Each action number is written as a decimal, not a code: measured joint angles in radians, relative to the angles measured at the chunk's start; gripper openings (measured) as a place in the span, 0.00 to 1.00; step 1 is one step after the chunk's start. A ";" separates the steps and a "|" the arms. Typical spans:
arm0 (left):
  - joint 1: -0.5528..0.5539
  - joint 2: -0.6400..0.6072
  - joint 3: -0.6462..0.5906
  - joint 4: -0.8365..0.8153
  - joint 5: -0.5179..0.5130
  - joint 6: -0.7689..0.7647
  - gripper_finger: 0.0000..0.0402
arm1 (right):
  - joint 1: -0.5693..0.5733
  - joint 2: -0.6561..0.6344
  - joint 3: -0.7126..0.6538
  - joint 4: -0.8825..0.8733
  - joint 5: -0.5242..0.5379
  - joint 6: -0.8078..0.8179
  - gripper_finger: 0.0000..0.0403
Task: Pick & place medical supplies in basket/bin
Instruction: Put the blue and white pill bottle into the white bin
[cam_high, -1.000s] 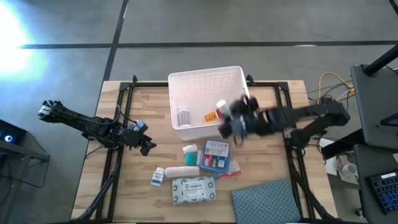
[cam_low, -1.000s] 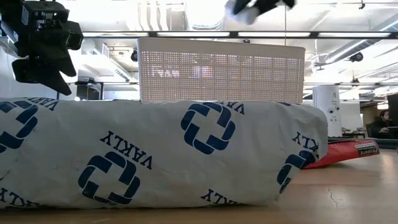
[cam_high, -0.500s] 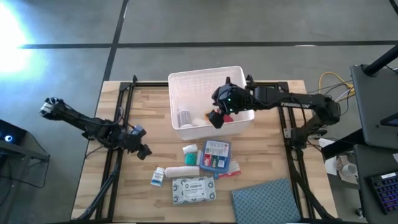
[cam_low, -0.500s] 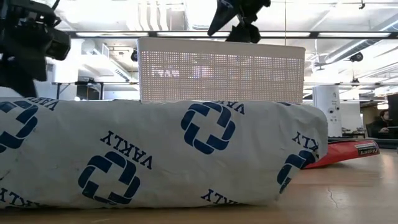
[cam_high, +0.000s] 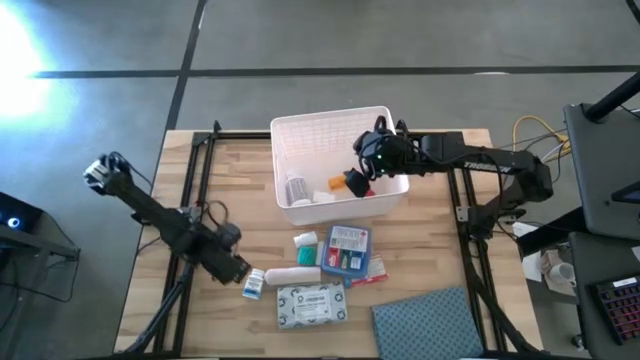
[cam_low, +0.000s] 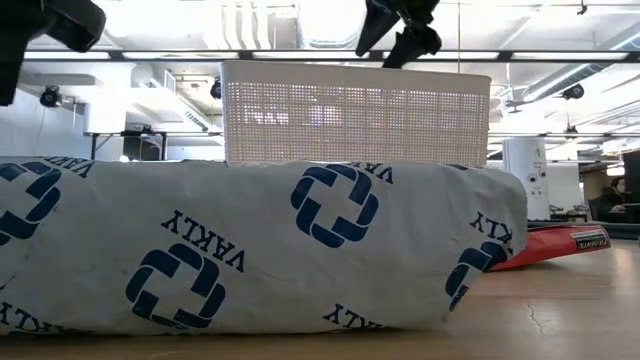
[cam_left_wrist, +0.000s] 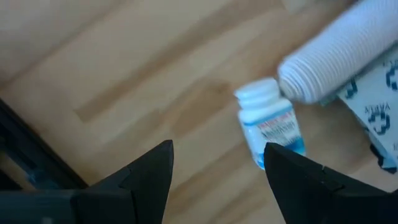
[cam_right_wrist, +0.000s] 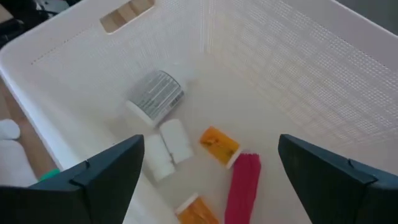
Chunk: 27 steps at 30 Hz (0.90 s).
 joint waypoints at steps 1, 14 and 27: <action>-0.004 0.037 0.024 0.003 0.012 -0.006 0.57 | -0.002 0.000 0.000 0.000 -0.001 -0.005 0.89; -0.040 0.278 0.101 0.166 0.053 -0.289 0.57 | -0.104 -0.001 0.000 0.000 -0.170 -0.238 0.89; -0.032 0.371 0.100 0.173 0.057 -0.360 0.74 | -0.148 -0.004 0.000 0.000 -0.231 -0.383 0.89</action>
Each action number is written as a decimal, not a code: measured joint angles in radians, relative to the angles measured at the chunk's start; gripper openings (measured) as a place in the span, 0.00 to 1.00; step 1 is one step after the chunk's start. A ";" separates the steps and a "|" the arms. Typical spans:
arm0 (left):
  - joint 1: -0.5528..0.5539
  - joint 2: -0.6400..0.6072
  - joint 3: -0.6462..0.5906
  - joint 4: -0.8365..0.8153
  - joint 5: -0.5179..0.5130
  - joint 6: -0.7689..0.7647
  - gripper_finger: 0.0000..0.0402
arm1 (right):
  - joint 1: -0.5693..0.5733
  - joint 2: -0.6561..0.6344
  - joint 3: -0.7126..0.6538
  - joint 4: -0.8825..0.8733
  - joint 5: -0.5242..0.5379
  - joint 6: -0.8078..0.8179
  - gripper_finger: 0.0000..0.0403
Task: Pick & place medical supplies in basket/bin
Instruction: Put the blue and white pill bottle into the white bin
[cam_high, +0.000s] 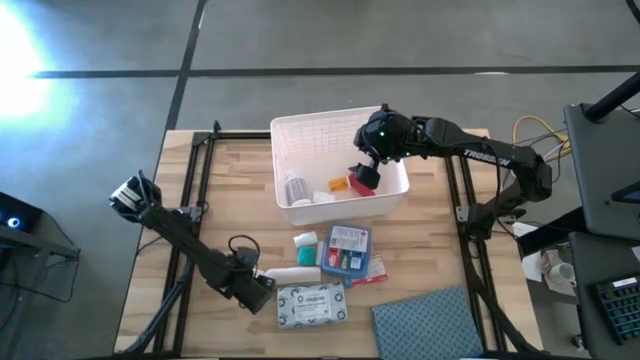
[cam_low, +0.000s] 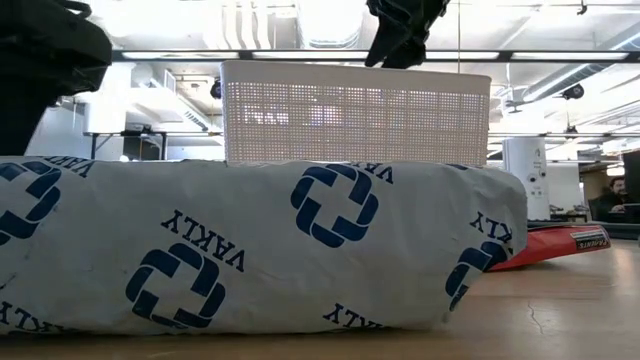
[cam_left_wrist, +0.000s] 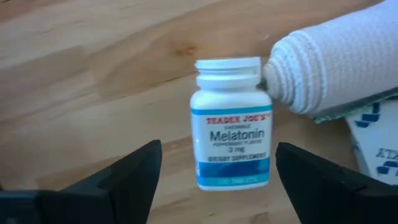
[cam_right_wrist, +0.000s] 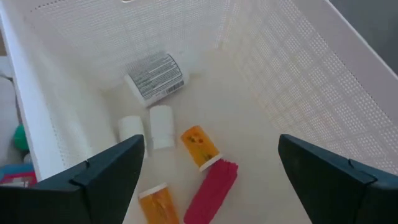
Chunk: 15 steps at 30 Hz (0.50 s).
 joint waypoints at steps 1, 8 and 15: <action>0.000 0.000 0.000 0.001 -0.001 0.000 0.75 | 0.000 0.000 0.000 0.001 0.000 -0.007 0.89; 0.000 0.046 0.000 0.007 -0.004 0.000 0.76 | -0.015 0.000 0.000 0.001 -0.001 -0.012 0.89; 0.000 0.100 0.000 0.049 -0.002 0.002 0.76 | -0.037 0.000 -0.001 0.001 -0.001 -0.013 0.89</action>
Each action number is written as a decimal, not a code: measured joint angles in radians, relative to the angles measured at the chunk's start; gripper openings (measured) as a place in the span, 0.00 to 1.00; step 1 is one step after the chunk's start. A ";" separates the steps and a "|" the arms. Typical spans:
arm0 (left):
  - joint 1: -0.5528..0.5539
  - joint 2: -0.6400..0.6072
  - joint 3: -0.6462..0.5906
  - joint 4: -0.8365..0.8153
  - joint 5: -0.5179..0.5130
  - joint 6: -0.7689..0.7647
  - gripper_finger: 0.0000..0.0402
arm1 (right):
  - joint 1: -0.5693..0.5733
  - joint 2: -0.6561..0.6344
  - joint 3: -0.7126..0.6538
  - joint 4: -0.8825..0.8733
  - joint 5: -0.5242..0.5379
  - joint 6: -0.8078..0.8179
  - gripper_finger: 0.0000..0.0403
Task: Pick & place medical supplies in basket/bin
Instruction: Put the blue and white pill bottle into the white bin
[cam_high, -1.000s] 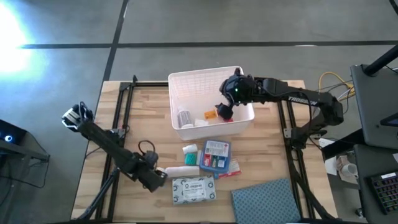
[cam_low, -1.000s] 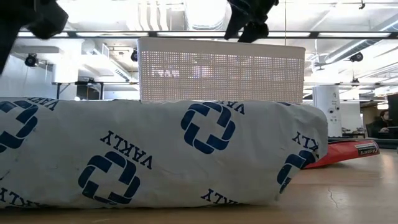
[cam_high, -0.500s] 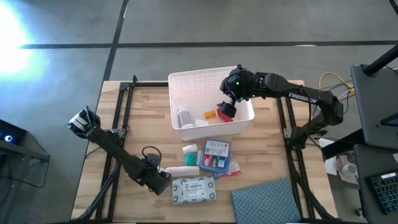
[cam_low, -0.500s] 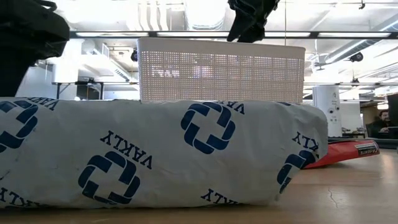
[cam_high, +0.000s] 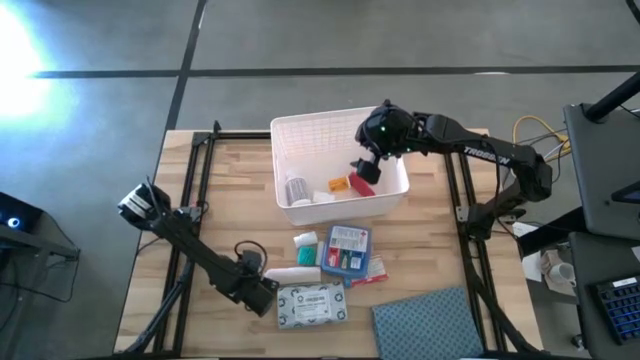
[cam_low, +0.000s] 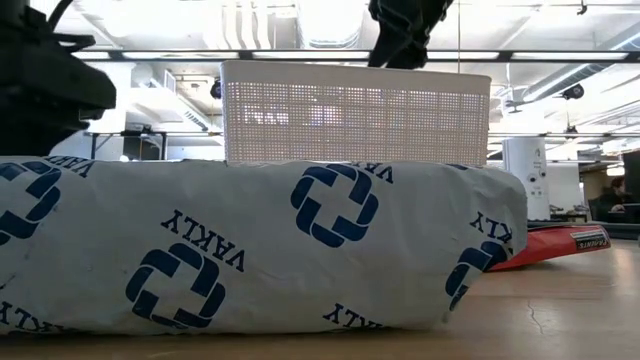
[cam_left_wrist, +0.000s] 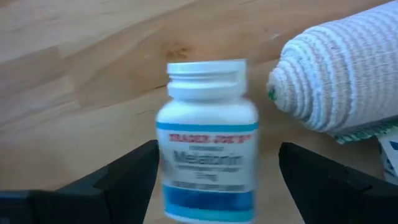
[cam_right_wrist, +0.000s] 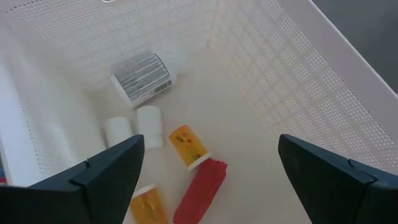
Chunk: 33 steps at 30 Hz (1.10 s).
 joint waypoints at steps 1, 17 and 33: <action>0.000 0.004 0.000 -0.001 0.001 0.000 0.76 | -0.004 0.000 0.000 0.000 0.000 -0.001 0.89; 0.003 -0.001 -0.013 -0.050 0.024 0.004 0.48 | -0.030 0.000 -0.001 0.018 -0.001 0.001 0.89; 0.102 -0.455 0.305 -0.266 -0.995 0.451 0.47 | -0.029 -0.074 -0.001 0.139 0.153 -0.009 0.89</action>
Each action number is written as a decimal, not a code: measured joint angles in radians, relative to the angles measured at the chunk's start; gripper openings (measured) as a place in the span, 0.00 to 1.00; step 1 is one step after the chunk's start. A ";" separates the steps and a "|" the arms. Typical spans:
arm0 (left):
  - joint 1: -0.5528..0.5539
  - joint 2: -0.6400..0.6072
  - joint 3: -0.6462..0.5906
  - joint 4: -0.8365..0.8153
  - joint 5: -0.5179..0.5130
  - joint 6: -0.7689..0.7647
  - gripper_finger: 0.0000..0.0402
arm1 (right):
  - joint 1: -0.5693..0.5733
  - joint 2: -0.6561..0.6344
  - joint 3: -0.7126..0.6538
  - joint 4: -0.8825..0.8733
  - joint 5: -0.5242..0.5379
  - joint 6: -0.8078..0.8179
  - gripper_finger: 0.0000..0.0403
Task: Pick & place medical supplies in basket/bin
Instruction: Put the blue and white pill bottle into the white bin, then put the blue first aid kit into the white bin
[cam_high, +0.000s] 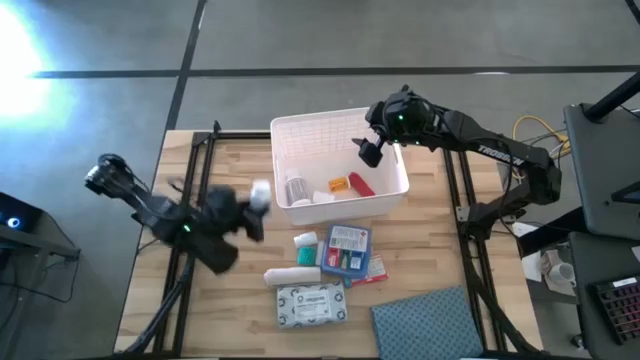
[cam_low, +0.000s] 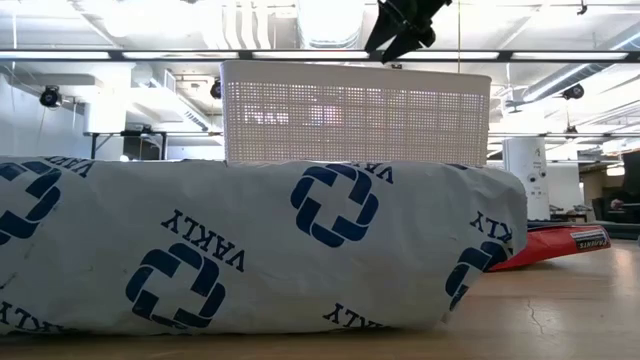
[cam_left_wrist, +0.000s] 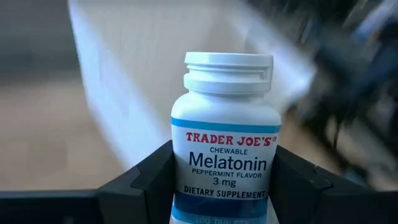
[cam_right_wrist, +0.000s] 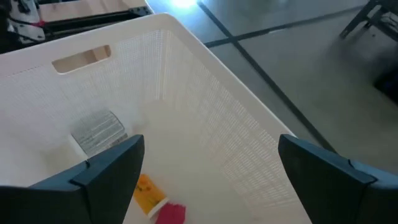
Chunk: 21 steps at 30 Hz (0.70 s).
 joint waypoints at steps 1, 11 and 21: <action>0.027 -0.023 0.011 0.041 -0.063 0.099 0.47 | 0.000 -0.001 0.000 0.000 0.003 0.003 0.89; 0.595 -0.049 -0.138 0.759 0.421 0.961 0.53 | 0.004 -0.042 0.000 -0.032 0.006 0.020 0.89; 0.690 -0.010 -0.116 0.700 0.655 0.941 0.90 | 0.021 -0.160 -0.001 -0.247 0.051 0.135 0.89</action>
